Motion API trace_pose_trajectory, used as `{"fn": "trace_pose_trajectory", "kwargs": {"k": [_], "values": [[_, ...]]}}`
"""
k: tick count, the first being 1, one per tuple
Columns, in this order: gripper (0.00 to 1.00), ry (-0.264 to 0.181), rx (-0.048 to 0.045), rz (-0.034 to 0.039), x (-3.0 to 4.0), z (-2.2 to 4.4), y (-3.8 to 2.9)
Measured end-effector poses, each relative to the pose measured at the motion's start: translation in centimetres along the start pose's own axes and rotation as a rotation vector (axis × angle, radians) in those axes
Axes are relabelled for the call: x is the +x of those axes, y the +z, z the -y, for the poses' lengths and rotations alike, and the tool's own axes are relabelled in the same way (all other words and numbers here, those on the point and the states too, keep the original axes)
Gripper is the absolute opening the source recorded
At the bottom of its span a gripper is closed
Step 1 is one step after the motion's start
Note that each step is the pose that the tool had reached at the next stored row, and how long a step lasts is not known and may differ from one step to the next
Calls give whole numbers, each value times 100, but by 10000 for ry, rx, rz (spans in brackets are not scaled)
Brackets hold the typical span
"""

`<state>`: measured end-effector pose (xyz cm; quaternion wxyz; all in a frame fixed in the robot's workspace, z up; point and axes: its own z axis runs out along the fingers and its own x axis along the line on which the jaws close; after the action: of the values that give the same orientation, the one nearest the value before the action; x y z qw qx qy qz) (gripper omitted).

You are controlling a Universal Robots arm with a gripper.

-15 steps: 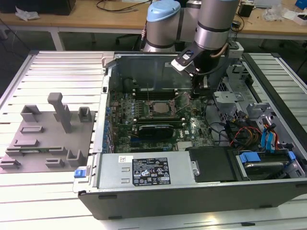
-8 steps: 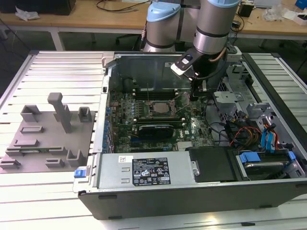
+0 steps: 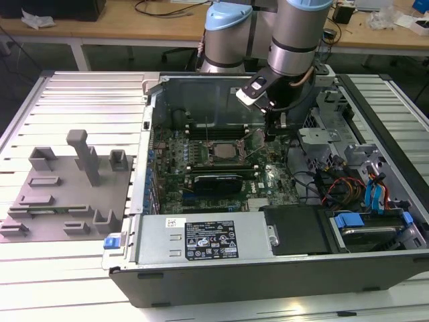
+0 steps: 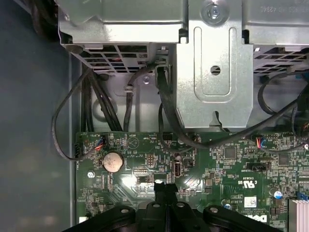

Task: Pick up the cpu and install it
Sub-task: 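Close the cpu cover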

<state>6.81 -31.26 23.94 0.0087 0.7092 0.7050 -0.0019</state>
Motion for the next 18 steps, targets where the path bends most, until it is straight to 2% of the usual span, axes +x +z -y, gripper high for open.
{"fn": "trace_pose_trajectory", "kwargs": {"k": [2,5,11,14,16,18], "values": [[11,3,0,2,0,4,-1],[11,1,-3,-3,0,56,-1],[11,2,-58,-24,4,247,-10],[11,4,-116,-32,13,412,-15],[11,2,-123,-33,14,454,-15],[11,4,-144,-34,14,545,-16]]}}
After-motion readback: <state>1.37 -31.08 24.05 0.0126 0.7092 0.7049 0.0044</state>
